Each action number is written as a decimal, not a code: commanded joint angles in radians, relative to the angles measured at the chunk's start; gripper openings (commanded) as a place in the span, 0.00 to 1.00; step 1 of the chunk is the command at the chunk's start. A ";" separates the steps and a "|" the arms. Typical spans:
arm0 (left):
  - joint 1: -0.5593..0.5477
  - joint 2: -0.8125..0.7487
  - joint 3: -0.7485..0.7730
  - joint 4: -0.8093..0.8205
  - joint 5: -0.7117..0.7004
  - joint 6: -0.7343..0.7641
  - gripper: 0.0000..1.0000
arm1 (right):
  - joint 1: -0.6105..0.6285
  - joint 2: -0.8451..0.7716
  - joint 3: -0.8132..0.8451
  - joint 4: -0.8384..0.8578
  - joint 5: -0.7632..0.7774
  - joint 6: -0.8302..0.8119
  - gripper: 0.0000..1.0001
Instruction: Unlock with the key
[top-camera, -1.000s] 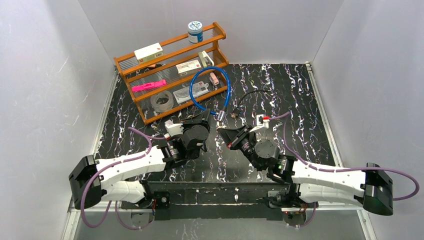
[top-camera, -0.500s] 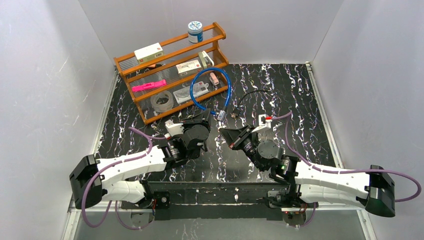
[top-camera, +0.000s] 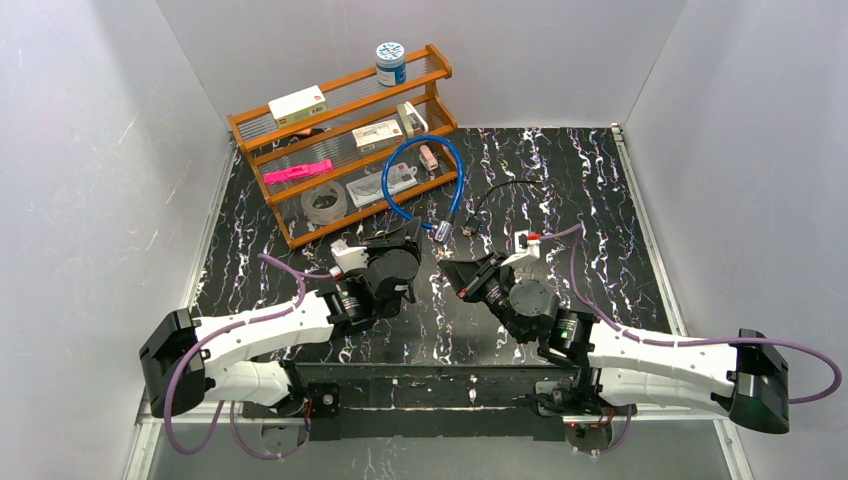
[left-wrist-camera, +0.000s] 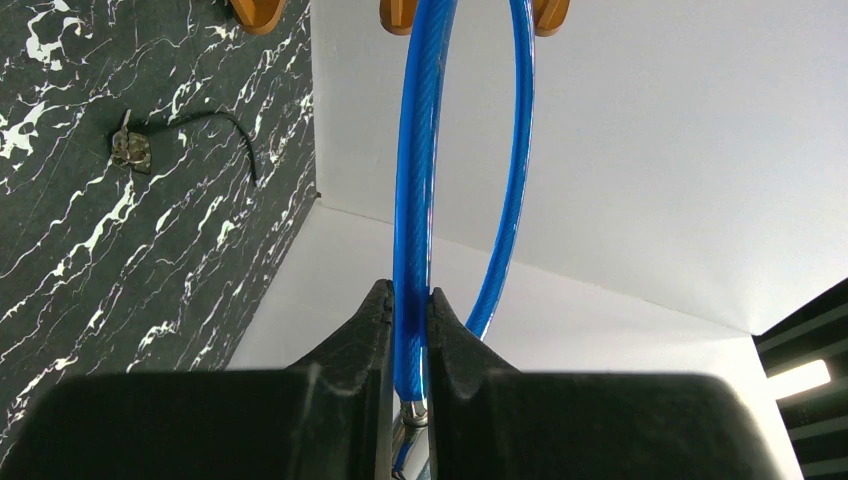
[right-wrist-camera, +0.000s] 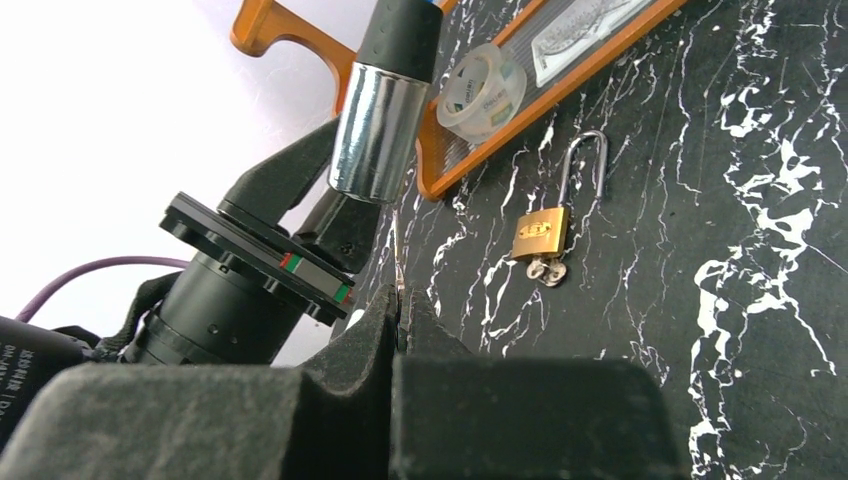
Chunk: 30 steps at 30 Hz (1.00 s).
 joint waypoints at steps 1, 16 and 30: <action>0.004 -0.017 0.045 0.039 -0.050 -0.007 0.00 | 0.003 0.002 0.039 -0.015 0.048 0.029 0.01; 0.004 -0.013 0.031 0.056 -0.035 -0.010 0.00 | 0.004 -0.016 0.012 0.114 -0.052 -0.048 0.01; 0.004 -0.019 0.025 0.055 -0.019 -0.019 0.00 | 0.002 -0.019 0.054 0.017 0.039 -0.016 0.01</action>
